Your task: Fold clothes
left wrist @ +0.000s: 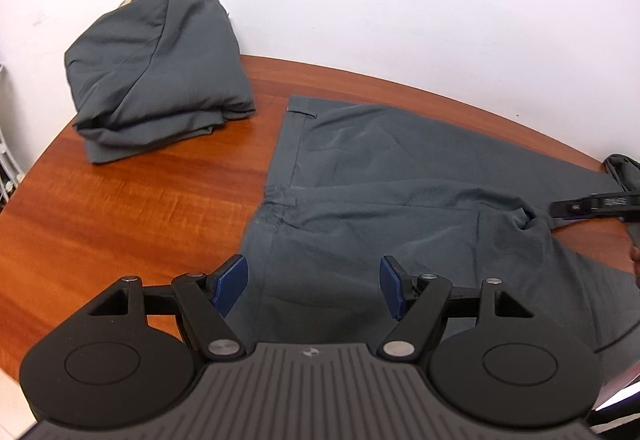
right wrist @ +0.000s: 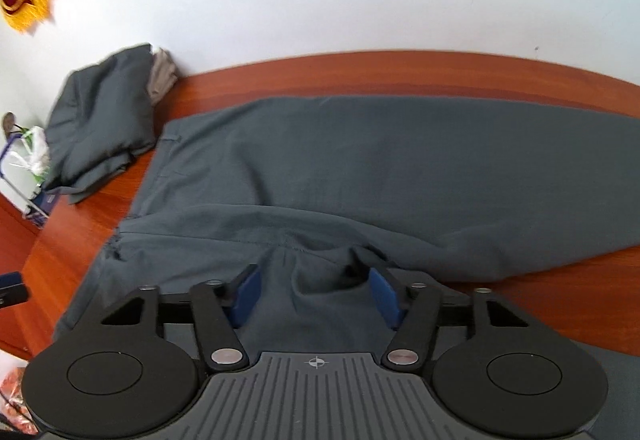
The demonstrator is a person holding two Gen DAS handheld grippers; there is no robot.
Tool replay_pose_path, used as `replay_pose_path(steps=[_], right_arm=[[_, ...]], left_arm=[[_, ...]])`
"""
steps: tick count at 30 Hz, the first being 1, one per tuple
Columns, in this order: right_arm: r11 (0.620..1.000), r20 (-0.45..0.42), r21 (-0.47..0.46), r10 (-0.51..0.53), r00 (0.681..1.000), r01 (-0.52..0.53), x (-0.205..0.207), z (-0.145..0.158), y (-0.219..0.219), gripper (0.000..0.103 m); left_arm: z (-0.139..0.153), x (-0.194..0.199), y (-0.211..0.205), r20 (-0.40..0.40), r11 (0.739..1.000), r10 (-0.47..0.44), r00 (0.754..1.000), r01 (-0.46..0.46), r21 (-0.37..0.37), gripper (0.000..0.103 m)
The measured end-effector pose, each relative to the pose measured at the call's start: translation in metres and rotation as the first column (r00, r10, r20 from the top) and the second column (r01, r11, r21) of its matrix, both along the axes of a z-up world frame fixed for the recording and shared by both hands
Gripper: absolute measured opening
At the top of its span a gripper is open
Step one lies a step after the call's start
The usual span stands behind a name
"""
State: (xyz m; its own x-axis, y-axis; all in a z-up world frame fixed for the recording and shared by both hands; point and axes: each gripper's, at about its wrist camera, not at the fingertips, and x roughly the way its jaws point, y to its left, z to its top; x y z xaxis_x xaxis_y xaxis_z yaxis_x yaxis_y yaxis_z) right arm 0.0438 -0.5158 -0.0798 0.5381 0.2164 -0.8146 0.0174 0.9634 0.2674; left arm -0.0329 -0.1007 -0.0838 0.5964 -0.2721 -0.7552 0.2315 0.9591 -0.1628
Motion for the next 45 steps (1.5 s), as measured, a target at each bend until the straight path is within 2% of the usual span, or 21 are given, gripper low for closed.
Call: replay_pose_path(steps=[3,7,9,10,13,20,23,28,35,39,41,43,45], right_arm=[[1.0,-0.056,-0.026,-0.017,0.998,0.016,0.019,-0.017,0.009,0.057],[0.998,-0.123,-0.048,-0.042,0.991,0.036,0.033,-0.036,0.015,0.046],[0.998,-0.153,-0.044,-0.054,0.987,0.048,0.036,-0.044,0.014,0.031],[0.998,-0.164,-0.035,-0.058,0.985,0.053,0.036,-0.046,0.014,0.014],[0.999,-0.146,-0.014,-0.049,0.988,0.048,0.029,-0.037,0.015,0.009],[0.998,-0.076,-0.034,0.057,0.995,-0.059,-0.023,0.016,0.027,0.009],[0.993,-0.088,-0.064,0.095,0.992,-0.101,-0.046,0.013,0.032,0.01],[0.983,-0.113,-0.143,0.103,0.988,-0.118,-0.058,0.007,0.034,0.012],[0.979,-0.009,-0.192,0.071,0.997,-0.071,-0.05,0.037,0.03,0.015],[0.977,0.024,-0.206,0.053,0.998,-0.046,-0.032,0.033,0.033,0.017],[0.976,0.022,-0.216,0.044,0.999,-0.038,-0.022,0.024,0.036,0.03],[0.977,-0.003,-0.211,0.037,0.999,-0.037,-0.017,0.012,0.037,0.032],[0.983,-0.058,-0.176,0.038,0.998,-0.047,-0.015,-0.005,0.037,0.031]], left_arm=[[-0.004,0.014,0.009,-0.009,1.0,-0.012,1.0,0.011,-0.013,0.077],[-0.009,0.029,0.015,-0.018,0.999,-0.026,0.999,0.026,-0.035,0.077],[-0.013,0.036,0.015,-0.025,0.999,-0.035,0.999,0.034,-0.04,0.077],[-0.015,0.04,0.015,-0.028,0.998,-0.038,0.999,0.037,-0.042,0.077],[-0.019,0.05,0.014,-0.032,0.998,-0.048,0.998,0.046,-0.053,0.077],[-0.026,0.077,0.012,-0.033,0.994,-0.09,0.995,0.087,-0.065,0.077],[-0.032,0.087,0.01,-0.041,0.992,-0.112,0.993,0.109,-0.062,0.077],[-0.037,0.1,0.002,-0.036,0.986,-0.163,0.986,0.162,-0.043,0.077],[-0.039,0.114,-0.02,0.002,0.965,-0.263,0.965,0.263,-0.028,0.077],[-0.045,0.122,-0.037,0.018,0.952,-0.304,0.952,0.305,-0.023,0.076],[-0.047,0.125,-0.045,0.024,0.946,-0.323,0.946,0.324,-0.018,0.074],[-0.05,0.126,-0.053,0.026,0.939,-0.343,0.939,0.344,-0.014,0.068],[-0.05,0.127,-0.059,0.029,0.934,-0.356,0.934,0.356,-0.005,0.068]])
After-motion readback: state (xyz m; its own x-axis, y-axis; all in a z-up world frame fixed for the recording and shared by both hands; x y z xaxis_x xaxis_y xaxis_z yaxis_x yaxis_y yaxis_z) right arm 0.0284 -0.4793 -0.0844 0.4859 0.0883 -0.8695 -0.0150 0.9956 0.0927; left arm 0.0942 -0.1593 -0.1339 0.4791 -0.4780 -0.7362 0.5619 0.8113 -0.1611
